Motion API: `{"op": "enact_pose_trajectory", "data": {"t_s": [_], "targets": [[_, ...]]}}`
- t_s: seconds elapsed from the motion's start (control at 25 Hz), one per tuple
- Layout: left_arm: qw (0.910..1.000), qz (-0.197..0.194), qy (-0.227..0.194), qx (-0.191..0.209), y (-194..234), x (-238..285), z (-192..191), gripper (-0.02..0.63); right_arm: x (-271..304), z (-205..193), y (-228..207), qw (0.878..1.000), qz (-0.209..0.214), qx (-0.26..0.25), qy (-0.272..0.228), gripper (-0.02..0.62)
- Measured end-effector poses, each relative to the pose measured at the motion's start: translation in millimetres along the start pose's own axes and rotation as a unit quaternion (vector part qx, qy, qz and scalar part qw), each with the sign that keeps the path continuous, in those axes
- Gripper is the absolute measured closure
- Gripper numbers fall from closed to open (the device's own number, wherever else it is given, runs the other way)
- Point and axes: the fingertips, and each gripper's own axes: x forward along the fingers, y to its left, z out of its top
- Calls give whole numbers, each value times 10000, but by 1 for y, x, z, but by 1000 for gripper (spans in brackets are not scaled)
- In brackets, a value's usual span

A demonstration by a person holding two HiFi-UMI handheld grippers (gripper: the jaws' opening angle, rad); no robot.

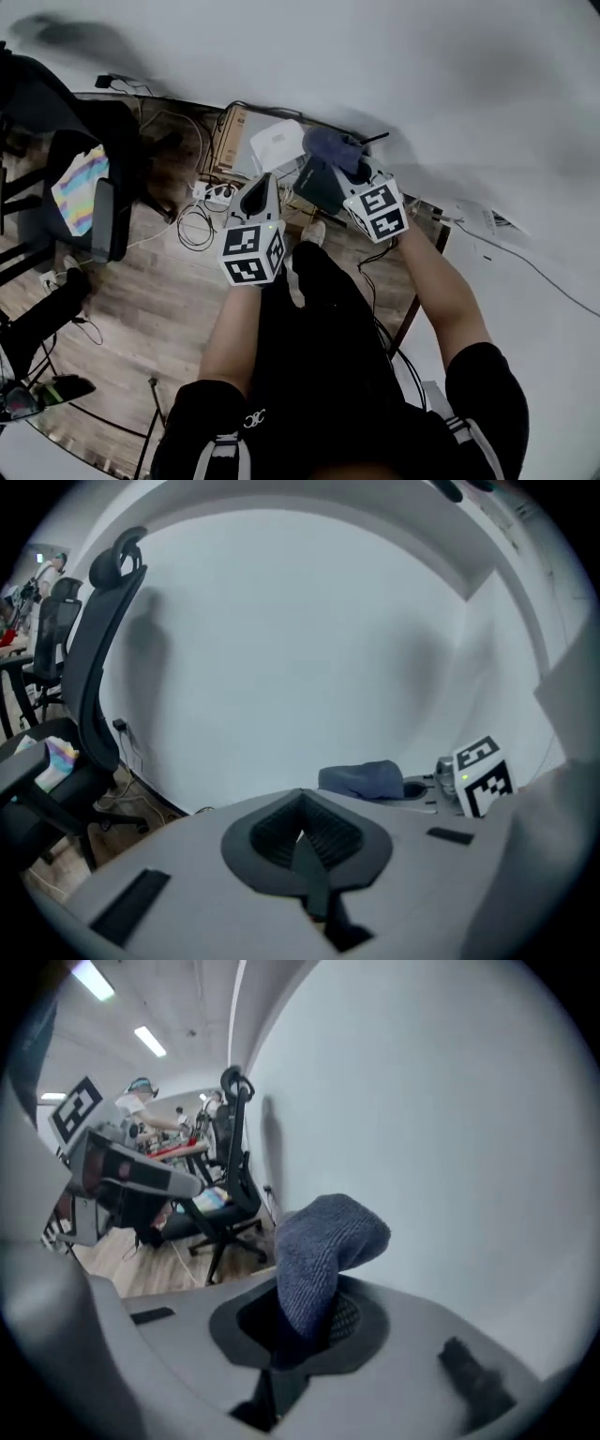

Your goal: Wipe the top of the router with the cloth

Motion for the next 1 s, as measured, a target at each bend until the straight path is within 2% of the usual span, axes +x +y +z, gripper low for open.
{"op": "enact_pose_trajectory", "data": {"t_s": [0.16,0.28,0.52,0.64,0.72,0.88,1.0], "targets": [[9979,-87,-375,523,-26,-31,64,595,-64,74,2,9900,-487,733,-1100,551],[9957,-155,-633,656,-45,-62,107,595,-114,115,-1,9757,-1012,943,-1702,551],[9855,-337,-1235,1113,-82,-114,191,595,-224,186,-14,9303,-1678,1392,-2949,551],[9780,-493,-1481,1382,-107,-134,227,595,-276,216,-17,9073,-1970,1363,-3456,551],[9733,-564,-1622,1526,-120,-144,247,595,-301,232,-17,8963,-2073,1322,-3691,551],[9656,-725,-1822,1708,-147,-156,273,595,-330,251,-20,8832,-2255,1274,-3910,551],[9619,-819,-1902,1785,-162,-159,280,595,-335,255,-25,8787,-2316,1340,-3954,552]]}}
